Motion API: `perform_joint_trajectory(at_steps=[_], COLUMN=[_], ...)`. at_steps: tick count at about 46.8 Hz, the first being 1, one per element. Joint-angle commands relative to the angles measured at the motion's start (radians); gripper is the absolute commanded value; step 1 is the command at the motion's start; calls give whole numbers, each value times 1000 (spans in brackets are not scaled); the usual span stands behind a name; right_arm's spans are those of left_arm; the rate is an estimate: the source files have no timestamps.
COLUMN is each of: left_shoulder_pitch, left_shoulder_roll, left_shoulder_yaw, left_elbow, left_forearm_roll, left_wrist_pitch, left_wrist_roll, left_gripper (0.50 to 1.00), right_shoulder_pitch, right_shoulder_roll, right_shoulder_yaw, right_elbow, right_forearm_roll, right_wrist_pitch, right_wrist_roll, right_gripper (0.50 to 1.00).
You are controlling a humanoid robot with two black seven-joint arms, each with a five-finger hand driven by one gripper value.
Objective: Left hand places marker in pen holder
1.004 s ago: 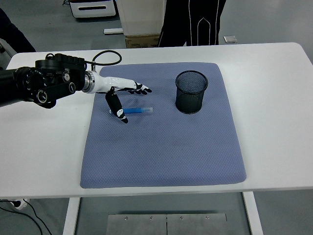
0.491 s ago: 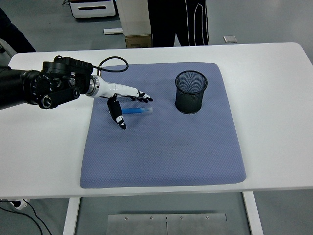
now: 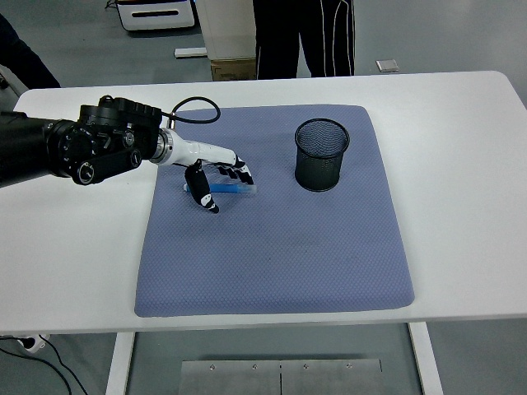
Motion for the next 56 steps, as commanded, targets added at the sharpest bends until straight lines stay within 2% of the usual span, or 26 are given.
perform_joint_trajectory(at_steps=[1,6,15,20,27,35,56], left_shoulder_pitch=[0,0,0,-2,-2,-5,-15], left_shoulder_roll=[-6,-6,-6,-6,-13,-13,-13], left_shoulder_yaw=[0,0,-1,-1,-5,-8,-9], left_elbow=[0,1,1,1,1,1,-2], left_forearm_roll=[1,1,41,47,53,87,108], left_wrist_pitch=[1,2,24,50,56,108,102], left_wrist_roll=[12,15,17,20,20,20,21], left_gripper=[780,774,710,710,692,692,695], right_shoulder_pitch=[0,0,0,0,0,0,0], right_shoulder_roll=[0,0,0,0,0,0,0], right_shoulder_yaw=[0,0,0,0,0,0,0], right_elbow=[0,-2,0,0,0,0,0], right_forearm_roll=[0,0,0,0,0,0,0], right_wrist_pitch=[-1,-1,1,1,1,-1,-1], right_wrist_roll=[0,0,0,0,0,0,0], right_gripper=[1000,1000,1000,1000,1000,1000,1000])
